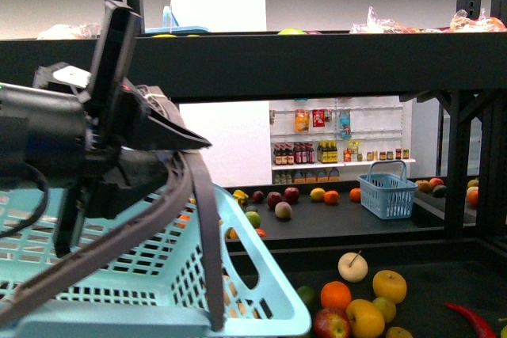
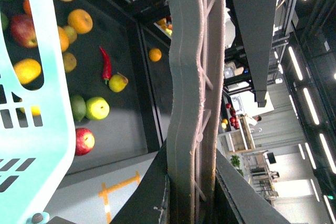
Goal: Pick lemon from shelf
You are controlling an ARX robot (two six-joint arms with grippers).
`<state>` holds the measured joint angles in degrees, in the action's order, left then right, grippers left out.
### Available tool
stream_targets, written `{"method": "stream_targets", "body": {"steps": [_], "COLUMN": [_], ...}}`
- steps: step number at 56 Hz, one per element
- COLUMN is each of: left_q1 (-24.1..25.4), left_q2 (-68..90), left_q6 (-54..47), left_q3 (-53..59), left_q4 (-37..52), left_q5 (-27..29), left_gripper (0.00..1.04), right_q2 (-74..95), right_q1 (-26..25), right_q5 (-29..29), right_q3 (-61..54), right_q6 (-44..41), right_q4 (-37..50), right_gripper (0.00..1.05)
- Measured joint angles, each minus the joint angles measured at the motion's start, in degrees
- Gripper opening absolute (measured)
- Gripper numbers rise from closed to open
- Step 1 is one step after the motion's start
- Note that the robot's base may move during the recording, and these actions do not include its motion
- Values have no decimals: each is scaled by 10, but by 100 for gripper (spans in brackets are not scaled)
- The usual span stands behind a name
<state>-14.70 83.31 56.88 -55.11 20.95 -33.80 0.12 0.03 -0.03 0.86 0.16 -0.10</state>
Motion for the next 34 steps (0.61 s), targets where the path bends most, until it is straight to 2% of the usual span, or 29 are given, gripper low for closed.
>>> {"method": "stream_targets", "body": {"steps": [16, 27, 31, 34], "left_q1": [-70, -89, -89, -89], "left_q2": [55, 78, 79, 79], "left_q6": [18, 15, 13, 12], "left_q3": [0, 0, 0, -1], "left_q4": [35, 37, 37, 37], "left_q5": [32, 42, 42, 43], "left_gripper": [14, 14, 14, 14], "right_q2": [0, 0, 25, 72], "right_q1": [0, 0, 12, 0], "right_q5": [0, 0, 60, 60], "right_q3": [0, 0, 12, 21], "right_q6": [0, 0, 12, 30], "right_q4": [0, 0, -43, -58], "right_gripper": [97, 97, 97, 97]}}
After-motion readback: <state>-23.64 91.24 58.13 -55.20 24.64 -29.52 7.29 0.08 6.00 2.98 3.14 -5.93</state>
